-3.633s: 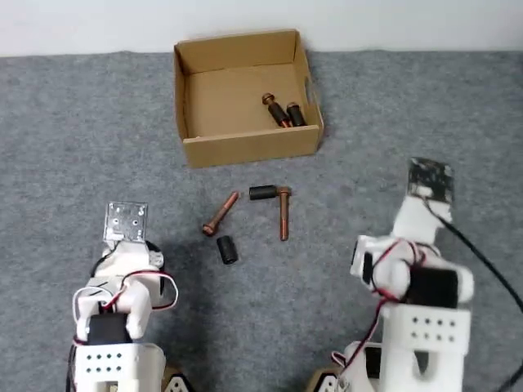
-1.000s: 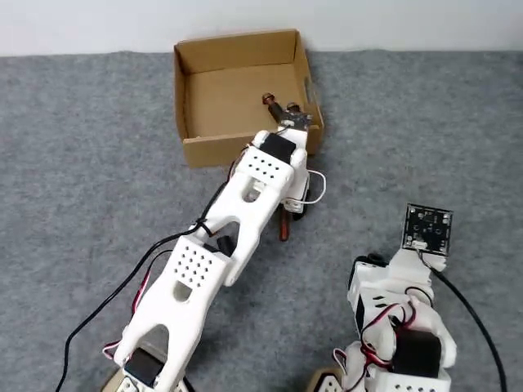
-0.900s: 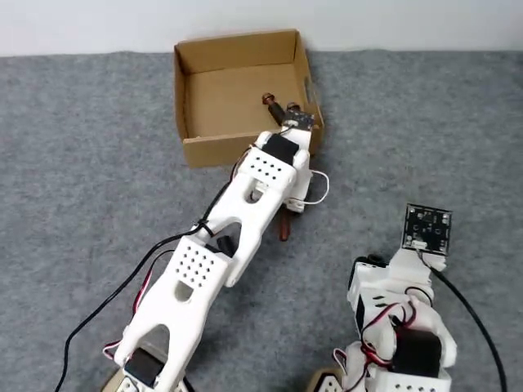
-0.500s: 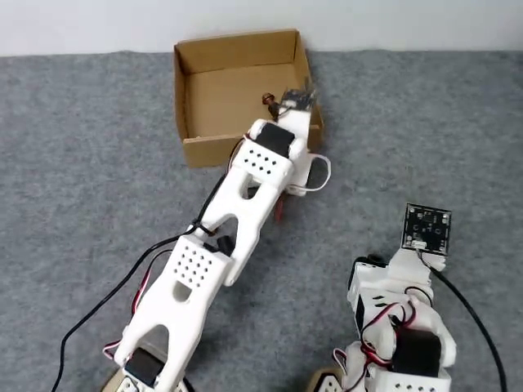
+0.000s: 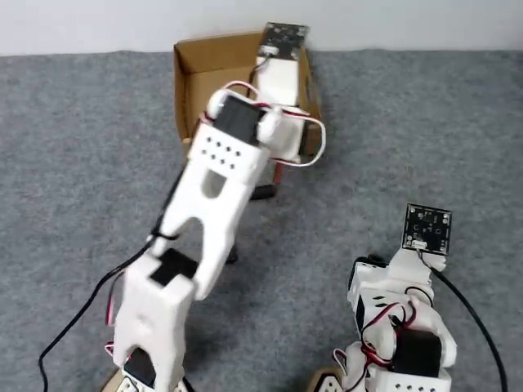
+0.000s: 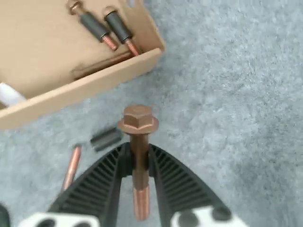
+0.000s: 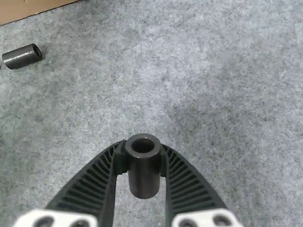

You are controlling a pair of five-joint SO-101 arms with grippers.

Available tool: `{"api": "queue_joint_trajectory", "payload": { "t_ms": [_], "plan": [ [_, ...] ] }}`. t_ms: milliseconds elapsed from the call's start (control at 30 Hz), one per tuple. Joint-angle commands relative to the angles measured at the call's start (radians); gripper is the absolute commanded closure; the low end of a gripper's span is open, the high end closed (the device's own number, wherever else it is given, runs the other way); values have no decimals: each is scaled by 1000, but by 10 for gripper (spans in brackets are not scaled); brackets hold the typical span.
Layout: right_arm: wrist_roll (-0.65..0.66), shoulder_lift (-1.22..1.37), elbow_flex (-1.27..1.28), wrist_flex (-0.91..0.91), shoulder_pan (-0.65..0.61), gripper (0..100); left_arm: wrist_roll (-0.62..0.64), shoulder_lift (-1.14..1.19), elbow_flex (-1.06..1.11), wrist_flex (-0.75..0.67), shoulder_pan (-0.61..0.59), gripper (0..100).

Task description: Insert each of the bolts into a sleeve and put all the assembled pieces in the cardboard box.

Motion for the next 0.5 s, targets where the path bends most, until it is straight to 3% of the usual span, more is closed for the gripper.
{"api": "queue_joint_trajectory", "payload": {
  "t_ms": [0,467],
  "plan": [
    [5,-8,-8,-25,8,990,-40,-252,183,15,5,996],
    [5,-116,-9,-22,8,990,-34,-822,783,-146,-12,996]
  ]
}}
